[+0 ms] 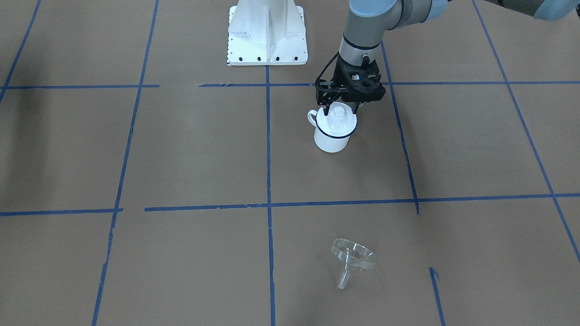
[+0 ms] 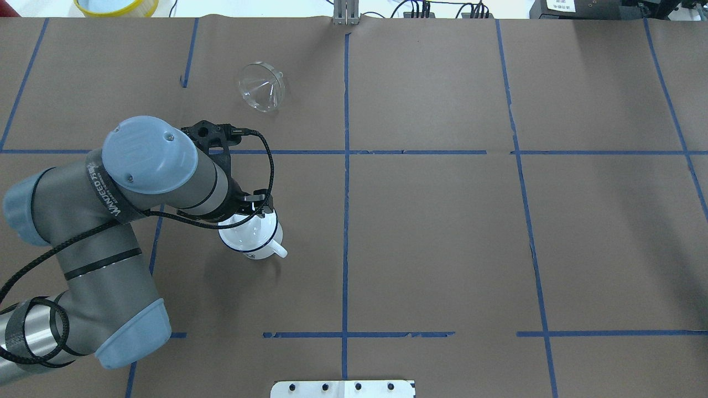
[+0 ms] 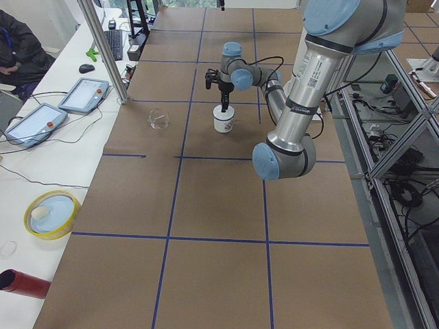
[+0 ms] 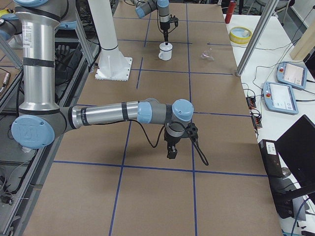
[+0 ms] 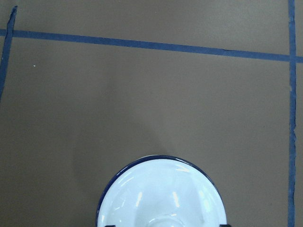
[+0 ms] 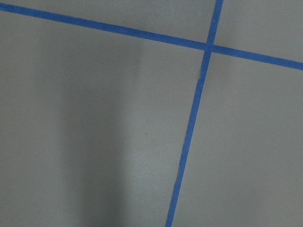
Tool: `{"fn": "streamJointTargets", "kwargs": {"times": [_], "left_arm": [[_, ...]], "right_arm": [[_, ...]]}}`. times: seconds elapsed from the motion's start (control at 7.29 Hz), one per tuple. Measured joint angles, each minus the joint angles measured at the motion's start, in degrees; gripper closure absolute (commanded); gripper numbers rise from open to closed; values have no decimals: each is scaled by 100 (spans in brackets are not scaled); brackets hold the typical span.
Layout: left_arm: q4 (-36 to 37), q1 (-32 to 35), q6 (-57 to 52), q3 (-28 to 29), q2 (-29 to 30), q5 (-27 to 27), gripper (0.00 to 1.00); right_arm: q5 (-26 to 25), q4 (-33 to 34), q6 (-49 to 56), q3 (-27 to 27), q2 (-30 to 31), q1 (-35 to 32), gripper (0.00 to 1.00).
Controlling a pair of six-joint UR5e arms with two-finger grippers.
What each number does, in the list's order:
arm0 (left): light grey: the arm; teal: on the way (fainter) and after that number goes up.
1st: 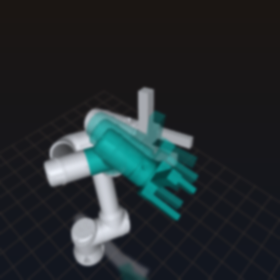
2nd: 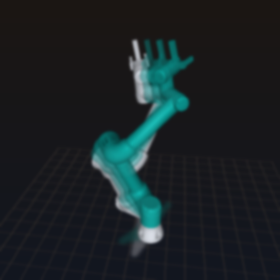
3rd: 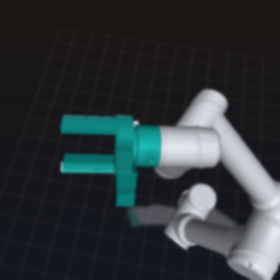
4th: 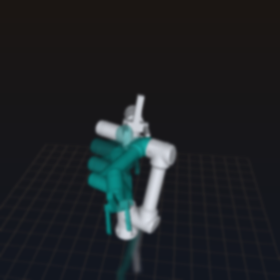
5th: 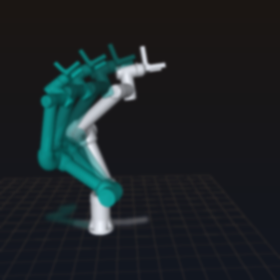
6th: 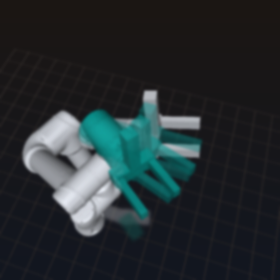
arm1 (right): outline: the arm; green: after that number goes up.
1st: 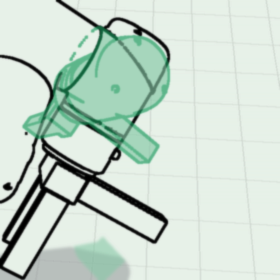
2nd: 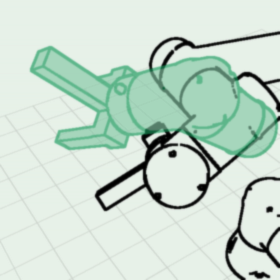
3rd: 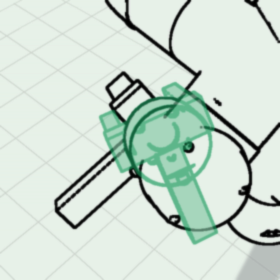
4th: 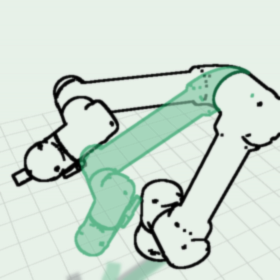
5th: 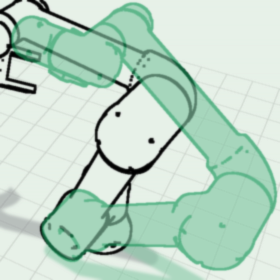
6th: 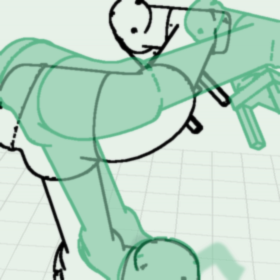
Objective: Place funnel on cup
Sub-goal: 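Lift the white lid up off the mug with the left gripper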
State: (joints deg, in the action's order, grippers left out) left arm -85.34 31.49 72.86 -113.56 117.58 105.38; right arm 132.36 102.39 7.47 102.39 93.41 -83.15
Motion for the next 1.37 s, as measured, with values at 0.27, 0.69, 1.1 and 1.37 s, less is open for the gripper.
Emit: {"fn": "streamJointTargets", "kwargs": {"times": [0.27,0.69,1.1,1.37], "left_arm": [[0,-9,0,22,5,-4,73],[2,-11,-9,11,8,0,100],[141,55,-117,-269,11,13,100],[705,558,-918,-1031,-58,123,100]], "right_arm": [[0,0,0,0,1,0,0],[0,0,0,0,1,0,0],[0,0,0,0,1,0,0],[0,0,0,-2,1,0,0]]}}
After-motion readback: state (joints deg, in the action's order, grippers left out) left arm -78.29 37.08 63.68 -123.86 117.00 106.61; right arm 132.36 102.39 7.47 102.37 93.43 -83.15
